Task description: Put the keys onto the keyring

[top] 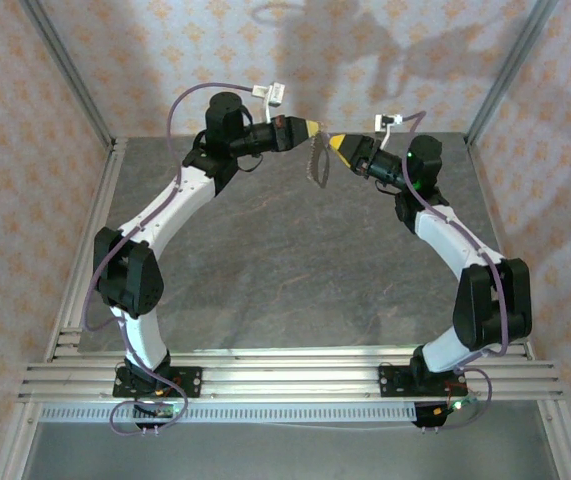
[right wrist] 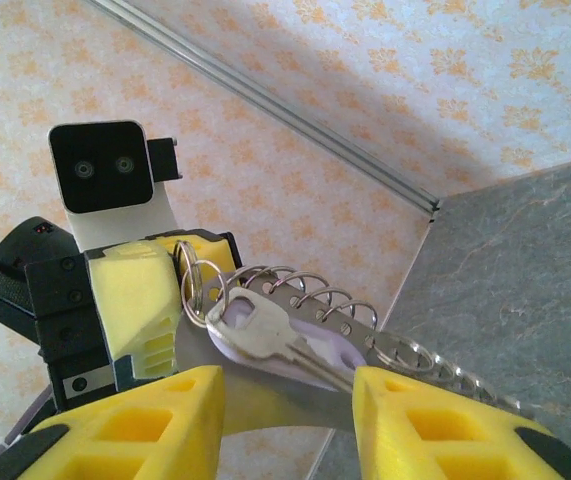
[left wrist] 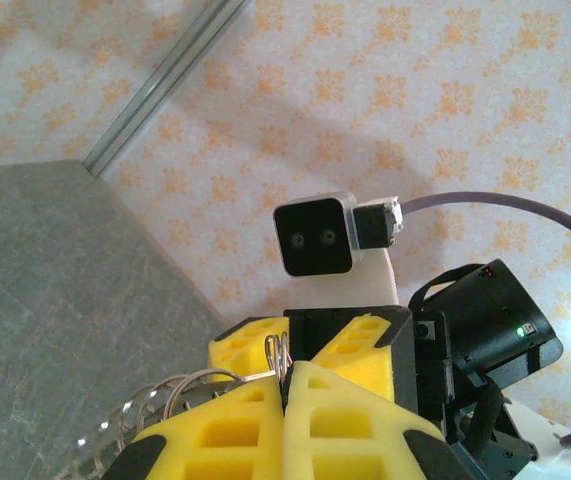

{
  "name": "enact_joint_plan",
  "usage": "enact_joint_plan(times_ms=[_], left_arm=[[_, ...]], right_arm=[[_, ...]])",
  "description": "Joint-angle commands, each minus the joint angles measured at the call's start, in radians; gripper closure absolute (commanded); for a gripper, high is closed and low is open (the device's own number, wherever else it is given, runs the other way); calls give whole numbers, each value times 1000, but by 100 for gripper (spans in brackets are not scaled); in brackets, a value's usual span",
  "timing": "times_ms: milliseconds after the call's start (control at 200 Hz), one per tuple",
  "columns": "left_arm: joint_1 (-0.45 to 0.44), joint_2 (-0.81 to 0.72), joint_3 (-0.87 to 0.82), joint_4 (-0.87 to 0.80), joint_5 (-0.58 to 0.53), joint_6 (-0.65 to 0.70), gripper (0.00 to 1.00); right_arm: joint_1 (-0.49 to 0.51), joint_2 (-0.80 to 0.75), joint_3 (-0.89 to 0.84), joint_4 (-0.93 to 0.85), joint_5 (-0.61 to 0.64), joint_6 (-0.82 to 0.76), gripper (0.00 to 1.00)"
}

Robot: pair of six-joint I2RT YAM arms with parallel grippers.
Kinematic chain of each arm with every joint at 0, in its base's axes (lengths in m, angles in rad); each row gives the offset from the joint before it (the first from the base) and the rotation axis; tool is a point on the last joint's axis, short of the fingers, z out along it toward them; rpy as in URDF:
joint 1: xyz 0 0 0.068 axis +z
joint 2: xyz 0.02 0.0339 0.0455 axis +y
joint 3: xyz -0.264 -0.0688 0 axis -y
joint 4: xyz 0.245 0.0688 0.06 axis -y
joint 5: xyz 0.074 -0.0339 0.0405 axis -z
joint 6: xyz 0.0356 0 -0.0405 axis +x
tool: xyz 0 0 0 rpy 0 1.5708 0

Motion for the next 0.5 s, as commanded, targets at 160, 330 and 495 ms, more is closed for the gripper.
enact_joint_plan(times_ms=[160, 330, 495], left_arm=[[-26, -51, 76, 16, 49, 10, 100], [-31, -50, 87, 6, 48, 13, 100], [-31, -52, 87, 3, 43, 13, 100]], right_arm=[[11, -20, 75, 6, -20, -34, 59], [21, -17, 74, 16, -30, -33, 64], [21, -43, 45, 33, -32, -30, 82]])
